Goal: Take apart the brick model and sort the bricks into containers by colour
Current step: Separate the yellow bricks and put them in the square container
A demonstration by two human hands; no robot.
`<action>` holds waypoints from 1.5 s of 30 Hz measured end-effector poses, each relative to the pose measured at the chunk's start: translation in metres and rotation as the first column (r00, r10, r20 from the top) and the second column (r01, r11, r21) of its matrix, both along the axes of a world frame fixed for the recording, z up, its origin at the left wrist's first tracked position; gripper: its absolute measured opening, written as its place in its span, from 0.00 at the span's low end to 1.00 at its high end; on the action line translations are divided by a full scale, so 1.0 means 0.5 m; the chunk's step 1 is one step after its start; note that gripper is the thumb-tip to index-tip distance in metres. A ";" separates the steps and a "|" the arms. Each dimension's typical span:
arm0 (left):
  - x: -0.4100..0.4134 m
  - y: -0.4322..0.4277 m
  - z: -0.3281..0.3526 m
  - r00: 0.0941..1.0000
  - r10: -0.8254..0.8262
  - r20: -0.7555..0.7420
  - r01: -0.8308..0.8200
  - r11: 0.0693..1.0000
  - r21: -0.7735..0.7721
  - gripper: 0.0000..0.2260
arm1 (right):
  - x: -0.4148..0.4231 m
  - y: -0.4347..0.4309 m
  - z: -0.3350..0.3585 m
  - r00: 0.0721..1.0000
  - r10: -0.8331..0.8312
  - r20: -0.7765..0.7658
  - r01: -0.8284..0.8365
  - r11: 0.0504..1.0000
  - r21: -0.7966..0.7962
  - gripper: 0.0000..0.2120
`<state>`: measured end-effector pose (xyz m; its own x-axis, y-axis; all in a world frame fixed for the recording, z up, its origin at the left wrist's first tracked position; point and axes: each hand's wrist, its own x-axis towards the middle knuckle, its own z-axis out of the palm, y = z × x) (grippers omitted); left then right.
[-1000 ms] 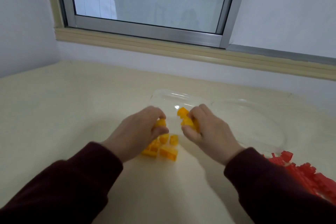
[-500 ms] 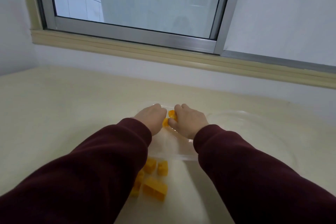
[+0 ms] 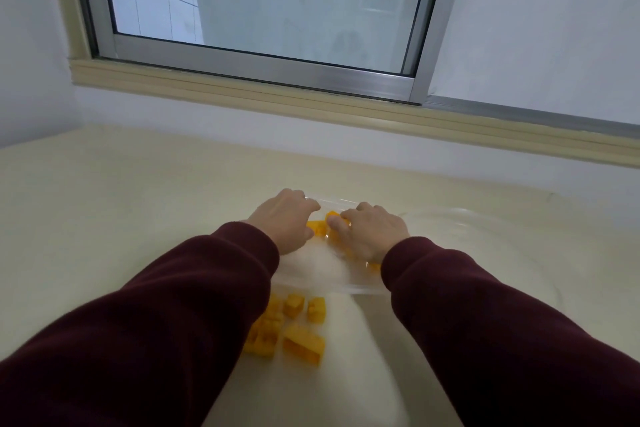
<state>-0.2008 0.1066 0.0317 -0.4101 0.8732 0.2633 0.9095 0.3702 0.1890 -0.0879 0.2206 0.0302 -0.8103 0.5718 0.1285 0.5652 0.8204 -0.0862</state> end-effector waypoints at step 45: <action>0.135 -0.282 -0.095 0.963 -0.219 0.154 0.186 0.961 0.204 0.29 | 0.177 -0.282 -0.077 0.832 0.409 -0.375 -0.432 0.901 0.023 0.23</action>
